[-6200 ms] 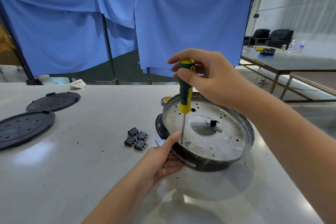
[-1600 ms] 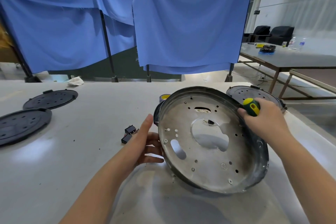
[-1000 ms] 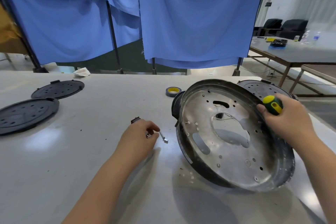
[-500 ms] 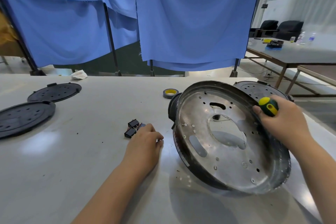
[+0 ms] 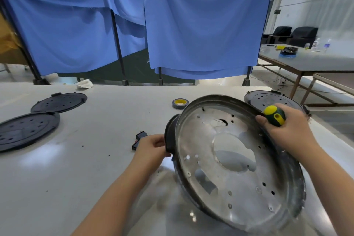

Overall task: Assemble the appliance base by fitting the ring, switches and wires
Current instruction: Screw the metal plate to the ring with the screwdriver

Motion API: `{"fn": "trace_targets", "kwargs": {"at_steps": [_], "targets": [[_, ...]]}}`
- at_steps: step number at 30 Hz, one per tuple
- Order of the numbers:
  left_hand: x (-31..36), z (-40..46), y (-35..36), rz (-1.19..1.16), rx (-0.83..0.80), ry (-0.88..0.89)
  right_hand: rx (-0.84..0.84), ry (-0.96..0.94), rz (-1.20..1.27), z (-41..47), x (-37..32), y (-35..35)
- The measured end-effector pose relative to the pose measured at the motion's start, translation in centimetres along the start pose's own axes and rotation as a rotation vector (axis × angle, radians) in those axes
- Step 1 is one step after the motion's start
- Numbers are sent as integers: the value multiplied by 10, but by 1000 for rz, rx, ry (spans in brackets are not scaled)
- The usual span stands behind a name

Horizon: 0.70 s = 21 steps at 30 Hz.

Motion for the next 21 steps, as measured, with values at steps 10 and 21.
{"fn": "trace_targets", "kwargs": {"at_steps": [10,21], "targets": [[24,-11,-5,-401,-142,-322,-159,-8,264,12,-30,19],[12,-2,-7,-554,-289,-306,-159,7,266,16,-32,16]]}}
Point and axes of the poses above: each hand's wrist, its own z-axis towards the middle knuckle, its own y-axis out of the palm, x = y × z, the point moved 1 cm from there along z, towards the middle knuckle, and after that the axes turned 4 degrees about -y, right-handed, at the moved point
